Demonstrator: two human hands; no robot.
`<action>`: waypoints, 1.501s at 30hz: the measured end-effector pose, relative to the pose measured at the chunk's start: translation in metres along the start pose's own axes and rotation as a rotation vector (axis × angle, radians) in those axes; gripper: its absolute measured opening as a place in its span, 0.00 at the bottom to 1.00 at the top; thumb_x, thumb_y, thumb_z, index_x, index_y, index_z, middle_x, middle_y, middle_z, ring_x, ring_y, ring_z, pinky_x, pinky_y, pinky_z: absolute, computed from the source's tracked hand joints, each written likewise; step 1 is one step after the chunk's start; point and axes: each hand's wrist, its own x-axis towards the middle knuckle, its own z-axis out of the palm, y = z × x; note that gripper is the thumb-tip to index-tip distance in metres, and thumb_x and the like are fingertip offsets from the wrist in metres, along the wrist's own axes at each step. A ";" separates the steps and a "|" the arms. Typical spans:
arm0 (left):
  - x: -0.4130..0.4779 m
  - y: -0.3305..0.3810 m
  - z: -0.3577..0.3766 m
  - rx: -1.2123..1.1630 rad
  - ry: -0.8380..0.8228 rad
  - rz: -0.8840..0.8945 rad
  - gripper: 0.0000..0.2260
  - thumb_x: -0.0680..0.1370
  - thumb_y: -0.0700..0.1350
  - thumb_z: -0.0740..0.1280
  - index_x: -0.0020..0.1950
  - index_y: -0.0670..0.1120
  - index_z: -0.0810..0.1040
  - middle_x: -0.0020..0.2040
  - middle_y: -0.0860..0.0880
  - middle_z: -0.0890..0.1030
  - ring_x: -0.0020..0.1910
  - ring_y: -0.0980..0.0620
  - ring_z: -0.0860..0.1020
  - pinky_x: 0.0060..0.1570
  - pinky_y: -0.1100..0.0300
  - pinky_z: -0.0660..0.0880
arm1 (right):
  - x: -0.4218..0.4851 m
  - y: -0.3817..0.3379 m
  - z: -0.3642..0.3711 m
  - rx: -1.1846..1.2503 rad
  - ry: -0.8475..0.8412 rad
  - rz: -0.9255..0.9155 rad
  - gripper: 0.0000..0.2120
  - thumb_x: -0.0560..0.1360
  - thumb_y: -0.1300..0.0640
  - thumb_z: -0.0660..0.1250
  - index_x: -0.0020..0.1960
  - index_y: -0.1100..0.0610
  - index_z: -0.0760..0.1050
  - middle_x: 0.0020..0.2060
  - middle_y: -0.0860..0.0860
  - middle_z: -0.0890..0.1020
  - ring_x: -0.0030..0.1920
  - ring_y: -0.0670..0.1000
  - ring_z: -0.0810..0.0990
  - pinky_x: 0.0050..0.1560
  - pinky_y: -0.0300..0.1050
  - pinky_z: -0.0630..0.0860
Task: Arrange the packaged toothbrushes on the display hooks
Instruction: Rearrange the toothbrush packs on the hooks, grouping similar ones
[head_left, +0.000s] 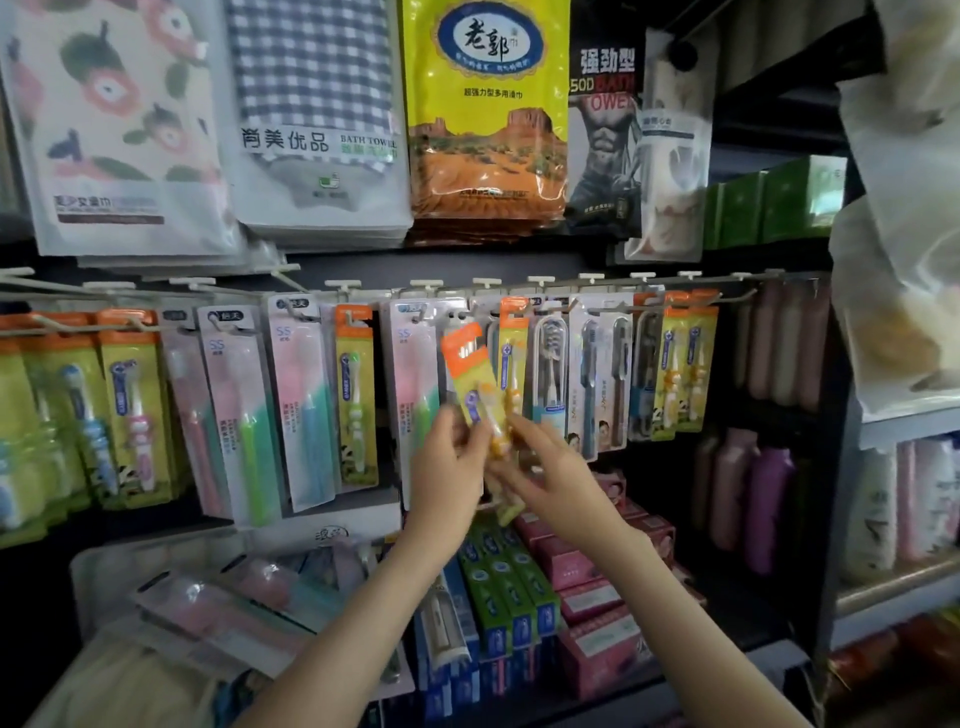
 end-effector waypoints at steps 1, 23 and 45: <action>0.002 -0.001 -0.008 0.002 0.065 0.001 0.08 0.79 0.45 0.63 0.45 0.41 0.73 0.38 0.45 0.78 0.35 0.51 0.75 0.36 0.57 0.70 | 0.004 0.001 0.000 0.039 0.029 0.019 0.23 0.77 0.46 0.61 0.70 0.53 0.67 0.51 0.40 0.72 0.51 0.44 0.75 0.52 0.38 0.73; -0.006 0.003 -0.118 0.151 0.131 -0.181 0.04 0.80 0.47 0.62 0.53 0.48 0.73 0.44 0.52 0.78 0.39 0.55 0.75 0.42 0.58 0.73 | 0.071 0.018 0.032 -0.359 0.278 0.343 0.24 0.78 0.53 0.63 0.70 0.61 0.62 0.61 0.59 0.72 0.60 0.61 0.71 0.55 0.58 0.73; -0.055 0.048 -0.307 0.355 0.493 -0.044 0.06 0.77 0.45 0.67 0.43 0.43 0.79 0.39 0.47 0.81 0.42 0.46 0.78 0.44 0.53 0.73 | 0.018 -0.172 0.146 -0.198 -0.069 -0.052 0.28 0.76 0.47 0.65 0.70 0.57 0.62 0.59 0.54 0.73 0.58 0.57 0.74 0.49 0.48 0.72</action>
